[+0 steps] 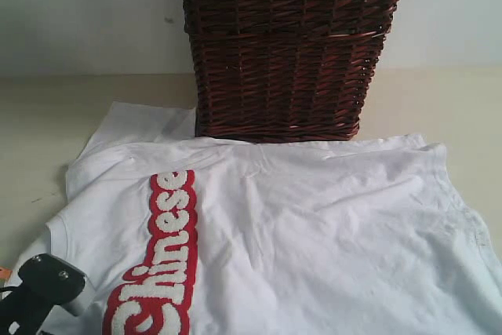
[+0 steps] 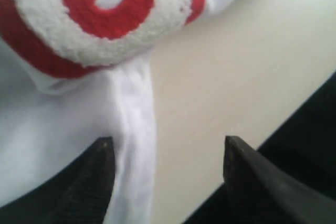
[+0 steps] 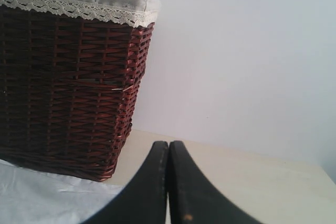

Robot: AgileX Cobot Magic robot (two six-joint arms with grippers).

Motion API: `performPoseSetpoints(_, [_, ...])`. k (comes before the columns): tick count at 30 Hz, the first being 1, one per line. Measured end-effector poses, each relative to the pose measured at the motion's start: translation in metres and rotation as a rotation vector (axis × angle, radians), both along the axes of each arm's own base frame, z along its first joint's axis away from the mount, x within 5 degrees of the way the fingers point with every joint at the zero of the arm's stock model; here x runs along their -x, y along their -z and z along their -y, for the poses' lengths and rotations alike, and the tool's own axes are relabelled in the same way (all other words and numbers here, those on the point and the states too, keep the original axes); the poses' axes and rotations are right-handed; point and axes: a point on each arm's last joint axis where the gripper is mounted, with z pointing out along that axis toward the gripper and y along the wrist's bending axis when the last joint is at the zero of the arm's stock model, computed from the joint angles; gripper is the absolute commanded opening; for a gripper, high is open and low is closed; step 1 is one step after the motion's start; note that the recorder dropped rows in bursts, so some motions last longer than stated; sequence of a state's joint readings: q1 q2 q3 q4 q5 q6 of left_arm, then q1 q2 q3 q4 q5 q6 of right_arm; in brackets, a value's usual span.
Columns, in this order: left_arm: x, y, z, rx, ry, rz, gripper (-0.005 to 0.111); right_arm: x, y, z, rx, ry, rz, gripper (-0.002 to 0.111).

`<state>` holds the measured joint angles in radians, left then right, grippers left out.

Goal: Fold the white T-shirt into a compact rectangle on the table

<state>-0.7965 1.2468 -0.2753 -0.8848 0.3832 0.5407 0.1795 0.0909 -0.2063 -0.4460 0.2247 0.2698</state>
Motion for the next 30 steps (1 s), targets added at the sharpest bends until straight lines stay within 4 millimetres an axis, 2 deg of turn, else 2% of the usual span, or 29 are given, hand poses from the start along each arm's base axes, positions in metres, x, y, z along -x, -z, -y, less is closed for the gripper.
performPoseSetpoints(5, [-0.007, 0.011, 0.000, -0.056, -0.015, 0.019, 0.058, 0.000, 0.000, 0.000, 0.000, 0.000, 0.000, 0.000])
performPoseSetpoints(7, [-0.007, 0.015, 0.000, -0.076, -0.012, 0.005, 0.051, 0.000, 0.000, 0.000, 0.000, 0.000, 0.000, 0.000])
performPoseSetpoints(9, [-0.006, 0.019, 0.001, -0.095, -0.003, -0.012, 0.037, 0.000, 0.000, 0.000, 0.000, 0.000, 0.000, 0.000])
performPoseSetpoints(13, [-0.004, 0.025, 0.002, -0.119, 0.015, -0.030, 0.000, 0.000, 0.000, 0.000, 0.000, 0.000, 0.000, 0.000])
performPoseSetpoints(25, [-0.004, 0.025, 0.003, -0.114, -0.007, -0.039, 0.000, 0.000, 0.000, 0.000, 0.000, 0.000, 0.000, 0.000])
performPoseSetpoints(30, [-0.003, 0.014, 0.002, -0.068, -0.007, -0.012, 0.000, 0.000, 0.000, 0.000, 0.000, 0.000, 0.000, 0.000])
